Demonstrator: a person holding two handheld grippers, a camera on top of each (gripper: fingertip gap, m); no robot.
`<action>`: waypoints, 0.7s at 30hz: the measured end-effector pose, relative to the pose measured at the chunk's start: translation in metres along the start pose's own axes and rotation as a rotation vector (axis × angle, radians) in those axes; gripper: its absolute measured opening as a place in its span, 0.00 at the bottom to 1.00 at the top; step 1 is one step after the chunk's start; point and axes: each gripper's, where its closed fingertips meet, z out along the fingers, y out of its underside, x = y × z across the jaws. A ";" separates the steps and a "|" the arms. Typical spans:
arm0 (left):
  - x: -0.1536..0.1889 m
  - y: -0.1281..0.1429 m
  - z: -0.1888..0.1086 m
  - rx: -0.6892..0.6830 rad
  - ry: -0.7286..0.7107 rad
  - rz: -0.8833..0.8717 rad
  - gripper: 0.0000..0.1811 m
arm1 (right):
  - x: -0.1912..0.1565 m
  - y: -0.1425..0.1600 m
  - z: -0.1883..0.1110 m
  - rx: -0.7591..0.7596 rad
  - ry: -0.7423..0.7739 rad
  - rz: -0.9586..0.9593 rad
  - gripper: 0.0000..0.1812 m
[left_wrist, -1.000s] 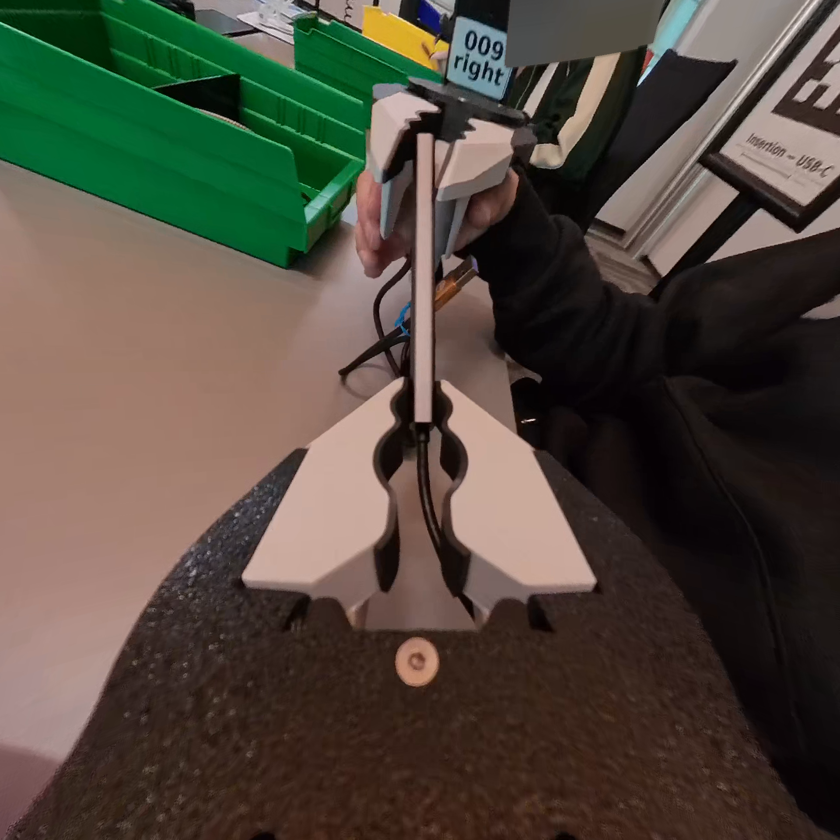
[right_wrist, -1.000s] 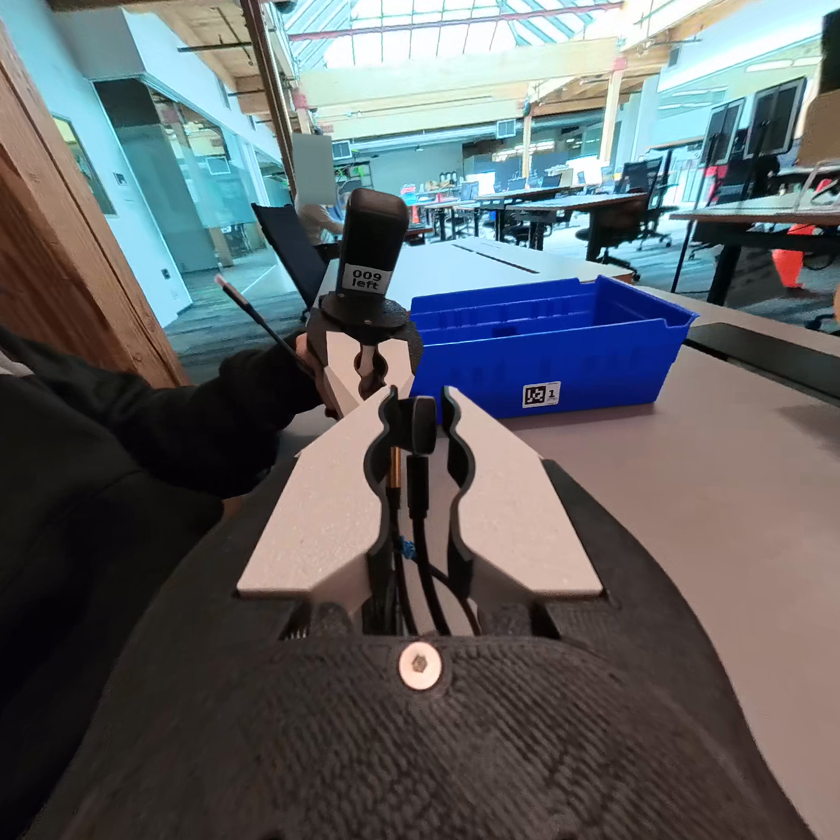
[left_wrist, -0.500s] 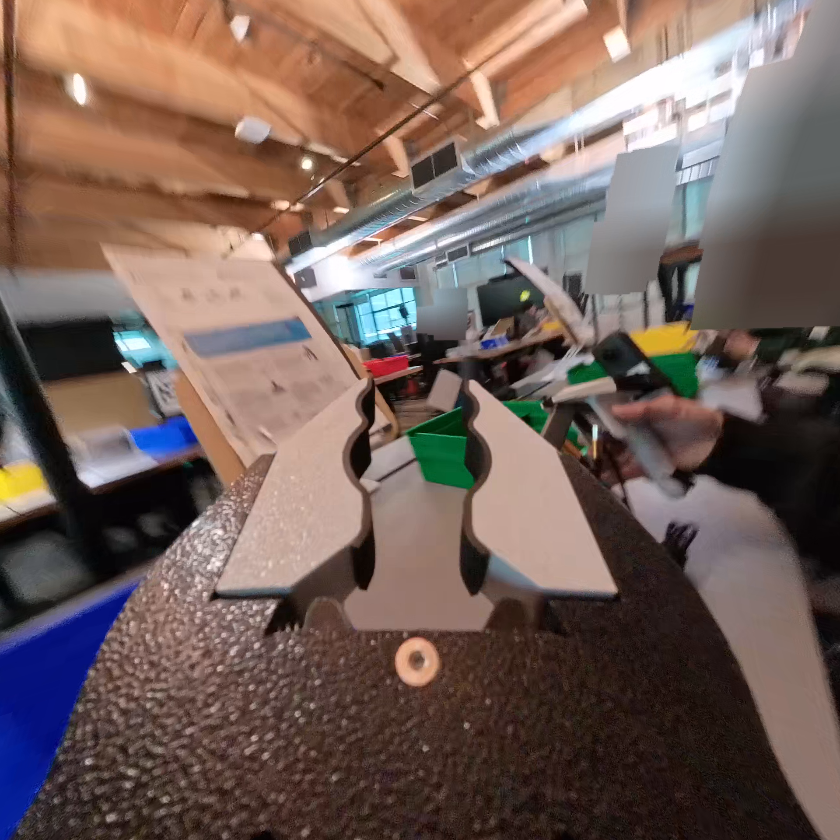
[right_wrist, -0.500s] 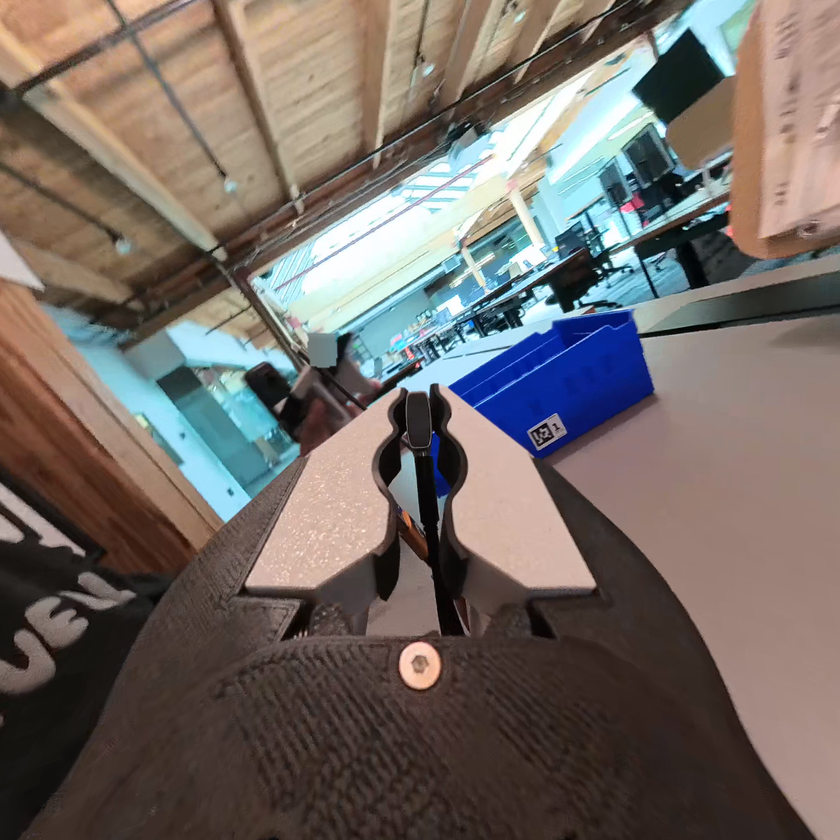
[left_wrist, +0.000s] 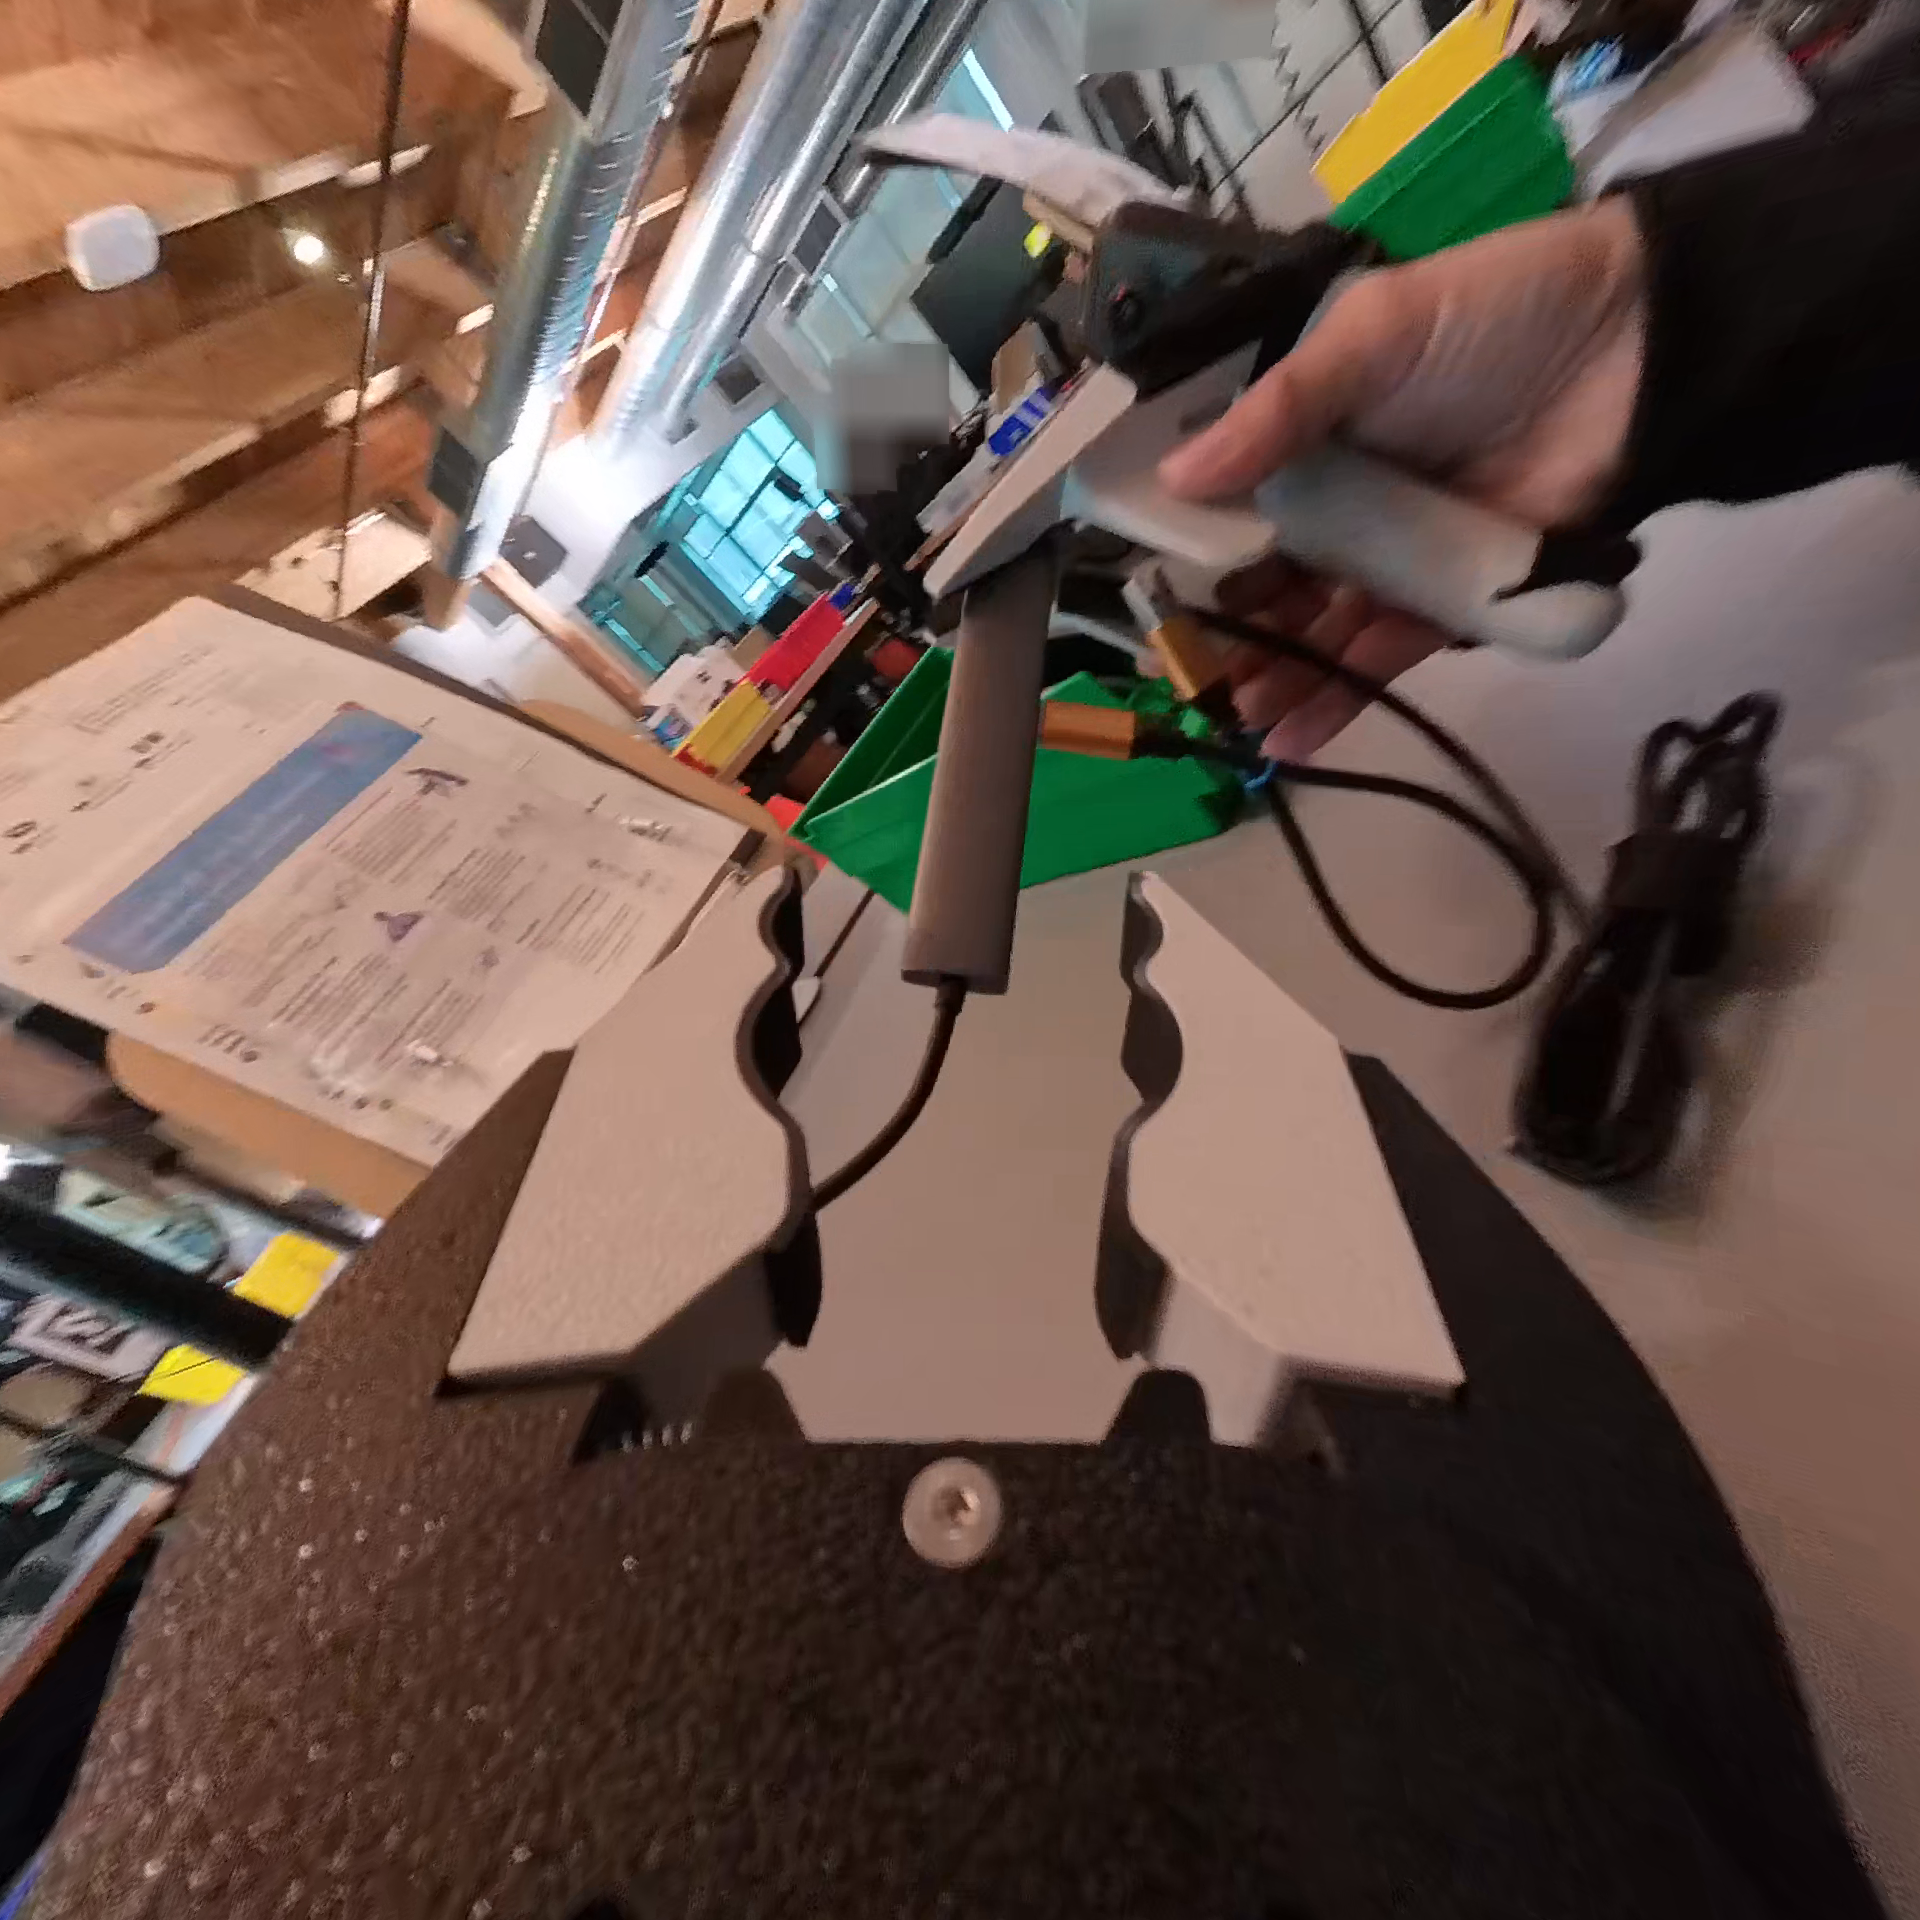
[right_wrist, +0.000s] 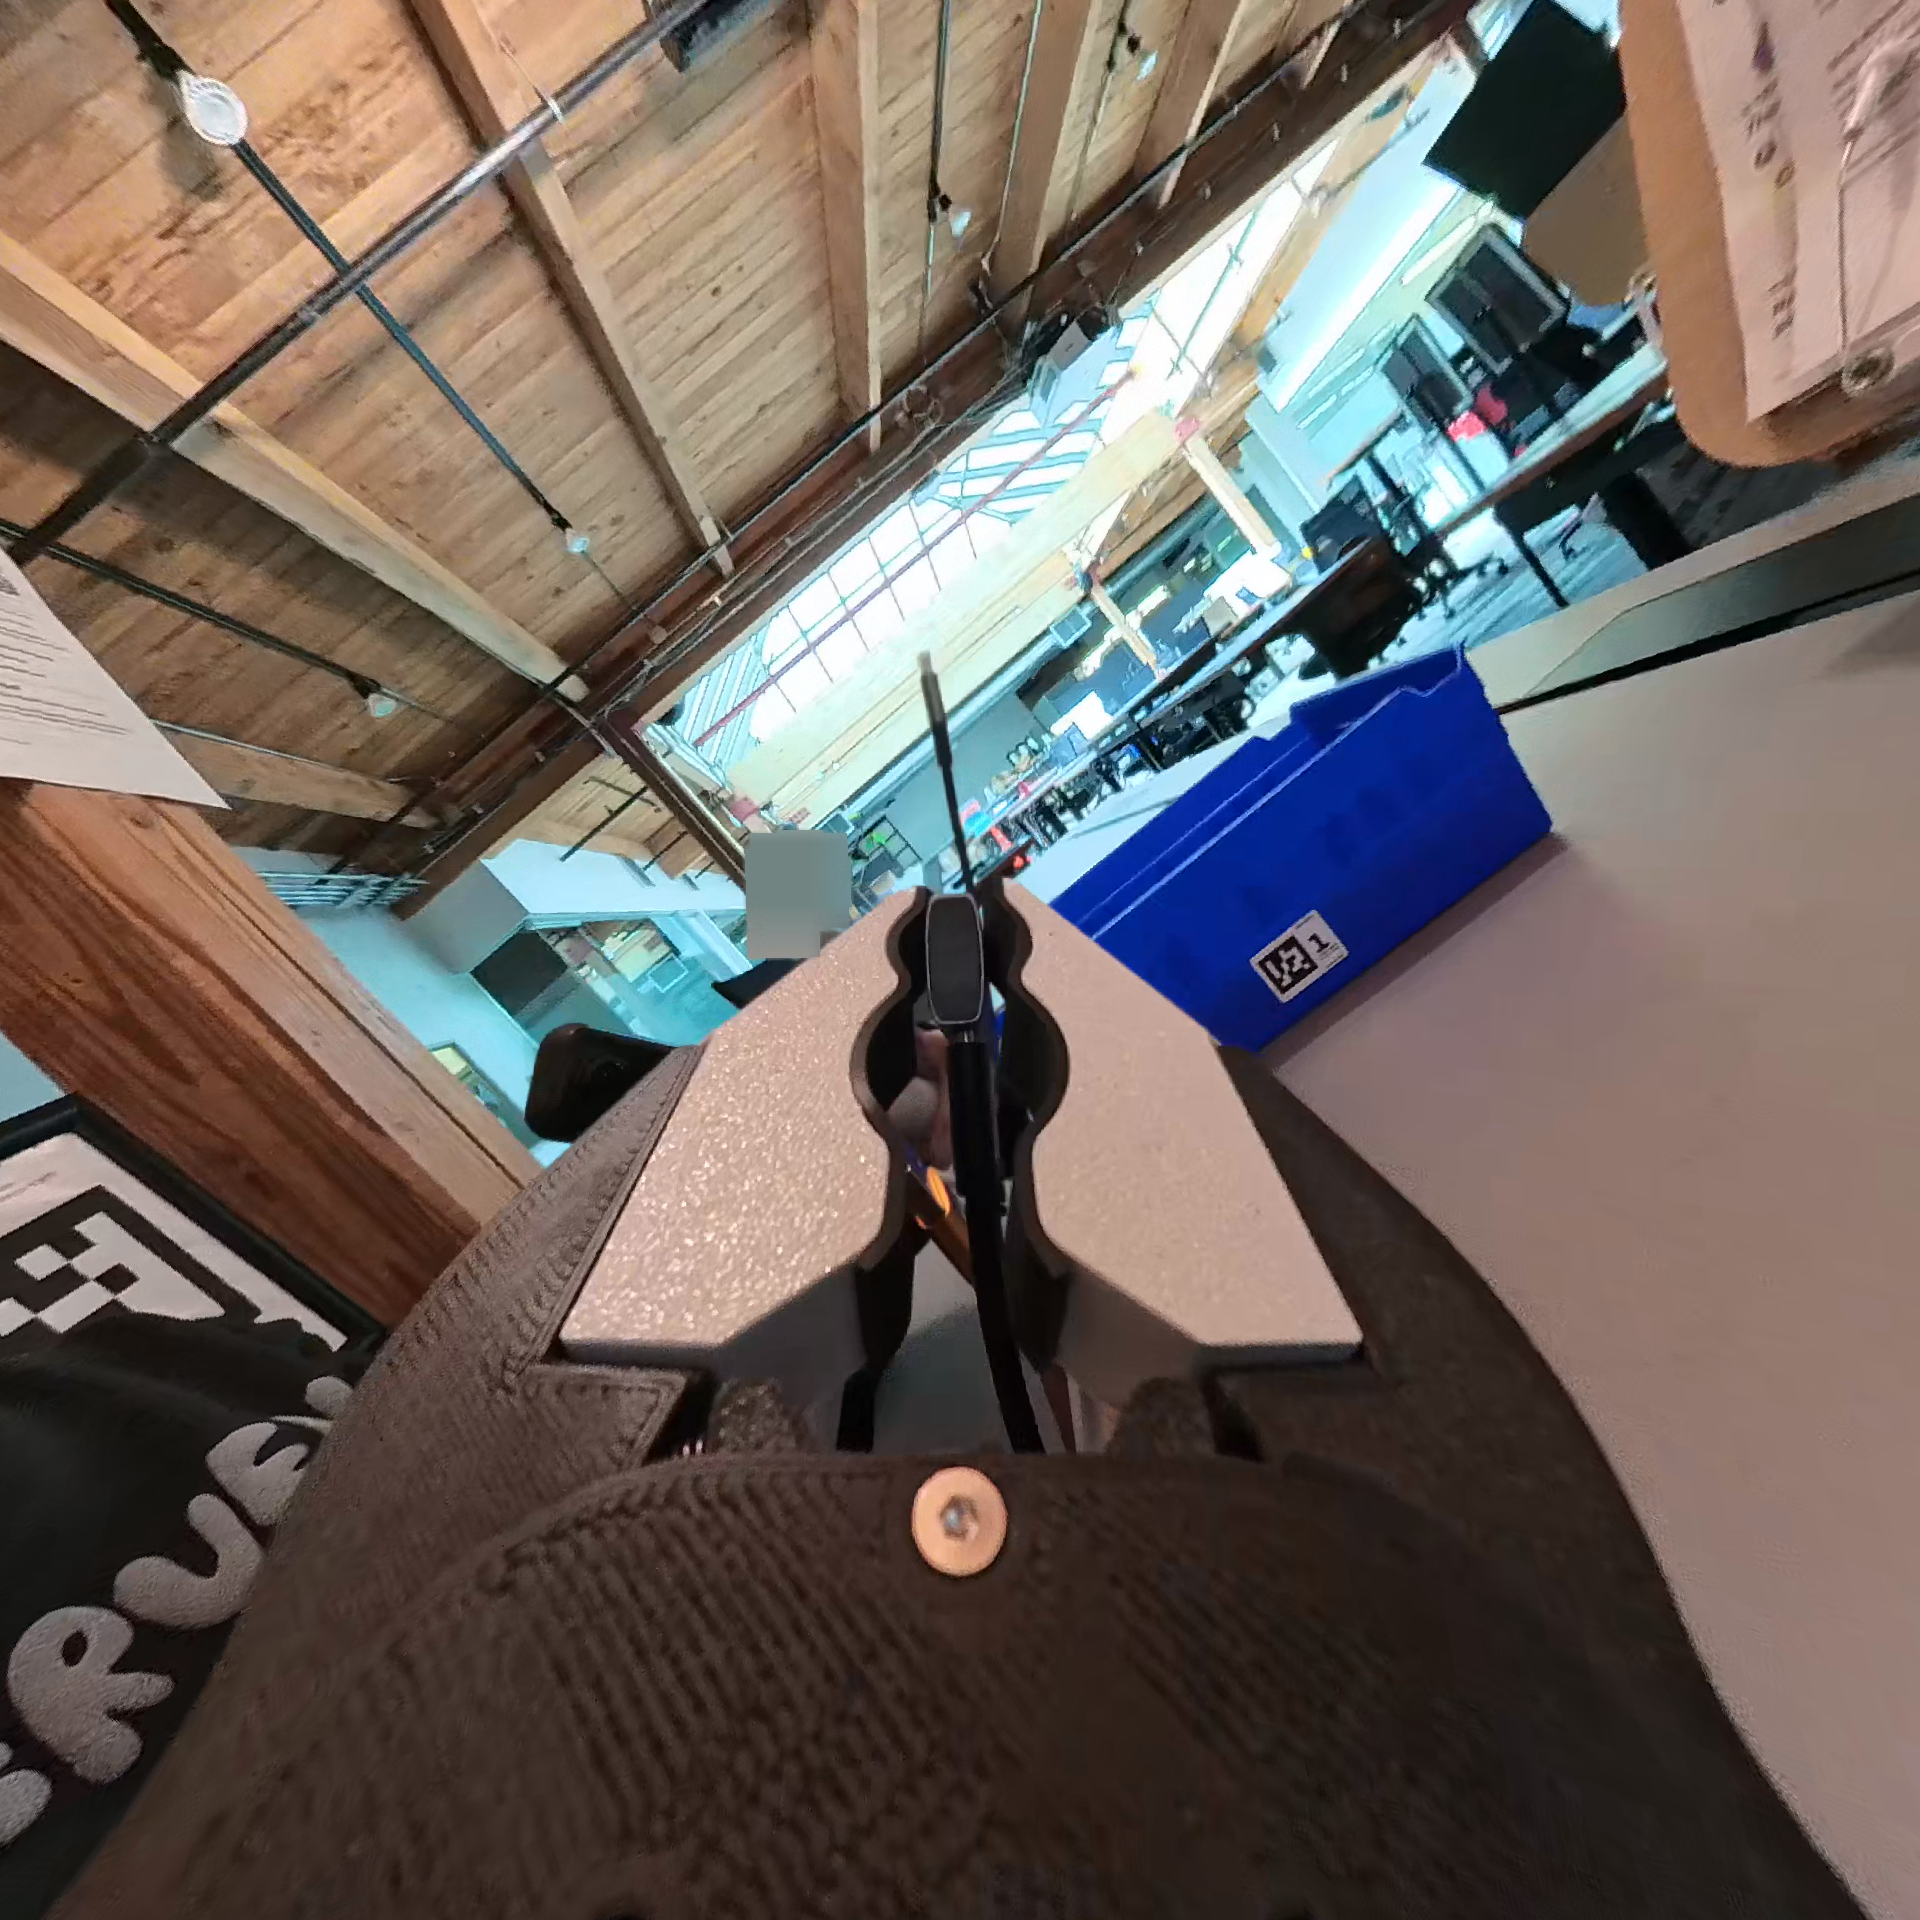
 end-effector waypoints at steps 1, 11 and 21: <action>0.000 0.005 0.002 -0.016 -0.017 0.021 0.32 | 0.003 0.003 0.001 -0.016 0.010 0.003 0.05; 0.018 0.005 0.003 0.066 0.047 0.043 0.12 | -0.007 0.022 0.010 -0.106 -0.090 0.075 0.04; 0.017 -0.010 0.005 0.152 0.024 -0.089 0.12 | -0.005 0.017 0.009 -0.052 -0.152 0.189 0.05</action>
